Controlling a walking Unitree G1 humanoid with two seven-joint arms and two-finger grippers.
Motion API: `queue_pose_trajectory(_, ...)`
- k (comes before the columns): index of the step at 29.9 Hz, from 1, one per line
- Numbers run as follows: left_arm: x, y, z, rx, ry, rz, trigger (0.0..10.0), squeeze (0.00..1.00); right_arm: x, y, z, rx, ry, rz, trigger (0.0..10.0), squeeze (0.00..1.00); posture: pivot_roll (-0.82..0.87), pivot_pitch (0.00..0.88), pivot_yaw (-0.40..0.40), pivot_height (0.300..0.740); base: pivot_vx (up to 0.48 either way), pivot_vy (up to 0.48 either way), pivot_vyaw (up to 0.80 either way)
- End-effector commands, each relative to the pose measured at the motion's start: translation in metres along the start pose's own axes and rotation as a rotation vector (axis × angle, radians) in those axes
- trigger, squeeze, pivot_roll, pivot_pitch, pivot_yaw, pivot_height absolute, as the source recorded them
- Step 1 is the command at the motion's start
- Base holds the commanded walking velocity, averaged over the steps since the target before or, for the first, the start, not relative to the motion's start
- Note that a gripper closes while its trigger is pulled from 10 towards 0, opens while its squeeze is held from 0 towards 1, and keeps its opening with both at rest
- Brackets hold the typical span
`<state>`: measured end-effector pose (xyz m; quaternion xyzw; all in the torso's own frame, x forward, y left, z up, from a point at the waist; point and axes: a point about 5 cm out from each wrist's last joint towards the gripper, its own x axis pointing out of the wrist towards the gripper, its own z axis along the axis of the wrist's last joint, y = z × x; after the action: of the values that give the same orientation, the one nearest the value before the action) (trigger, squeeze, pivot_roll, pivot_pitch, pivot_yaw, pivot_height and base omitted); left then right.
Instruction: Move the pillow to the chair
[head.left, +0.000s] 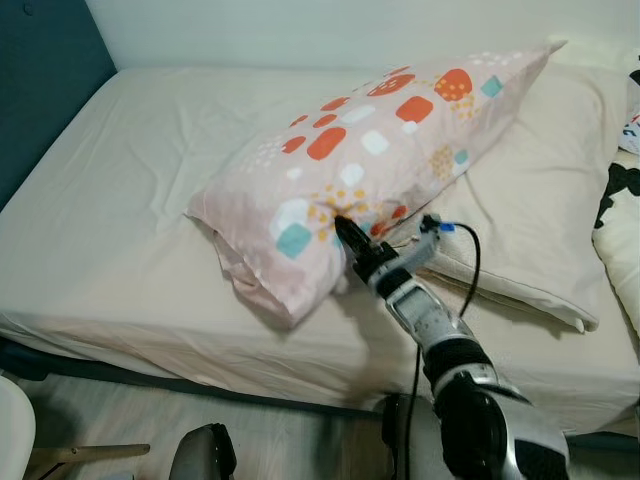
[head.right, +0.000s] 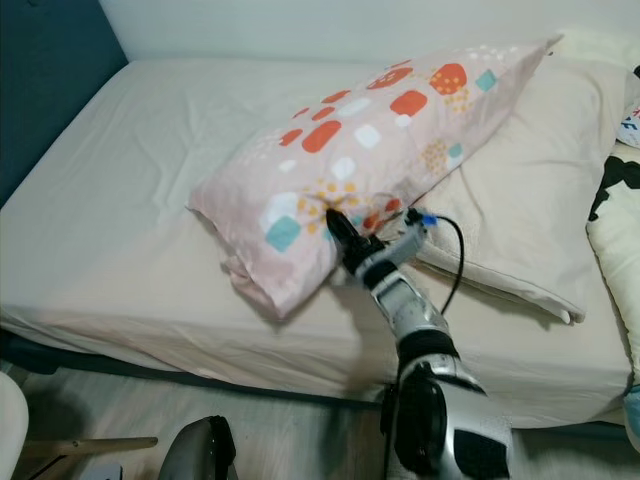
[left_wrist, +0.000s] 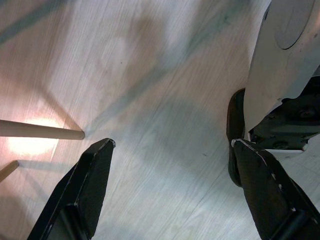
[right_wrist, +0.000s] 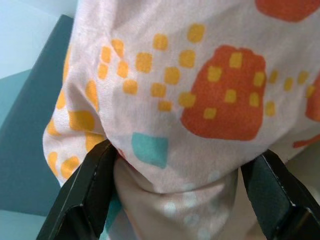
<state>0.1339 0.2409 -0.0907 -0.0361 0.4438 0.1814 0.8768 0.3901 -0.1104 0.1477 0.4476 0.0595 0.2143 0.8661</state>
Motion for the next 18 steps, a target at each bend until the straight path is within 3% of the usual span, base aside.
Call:
queue_pose_trajectory(1,-0.003,0.002,-0.012,0.009,0.040,0.010,10.0,0.00,0.001,-0.001,-0.011,-0.008,0.042,-0.016,10.0,0.00,-0.01,0.220,0.029,0.516,0.000,0.000,0.00)
queue_pose_trajectory(3,-0.003,0.002,-0.012,0.005,0.040,0.010,10.0,0.00,0.004,0.005,-0.017,-0.018,0.060,0.000,10.0,0.00,-0.01,0.220,0.025,0.516,0.000,0.000,0.00)
queue_pose_trajectory(4,-0.003,0.002,-0.012,0.000,0.037,0.011,10.0,0.00,0.007,0.006,-0.024,-0.024,0.086,-0.029,7.8,0.00,0.00,0.218,0.025,0.516,0.000,0.000,0.00)
queue_pose_trajectory(5,-0.003,0.002,-0.012,0.000,0.037,0.011,10.0,0.00,0.007,0.006,-0.024,-0.024,0.086,-0.029,7.8,0.00,0.00,0.218,0.025,0.516,0.000,0.000,0.00)
queue_pose_trajectory(6,-0.003,0.002,-0.011,-0.002,0.036,0.012,10.0,0.00,0.007,0.007,-0.027,-0.029,0.094,-0.034,0.0,0.00,0.00,0.217,0.023,0.516,0.000,0.000,0.00)
queue_pose_trajectory(13,-0.002,0.007,-0.008,-0.017,0.022,0.038,10.0,0.00,0.008,0.008,-0.030,-0.050,0.092,-0.048,0.0,0.00,-0.01,0.213,0.021,0.516,0.000,0.000,0.00)
queue_pose_trajectory(18,0.000,0.019,0.004,-0.049,-0.017,0.107,10.0,0.00,0.007,0.006,-0.025,-0.048,0.074,-0.042,0.0,0.00,-0.01,0.204,0.018,0.516,0.000,0.000,0.00)
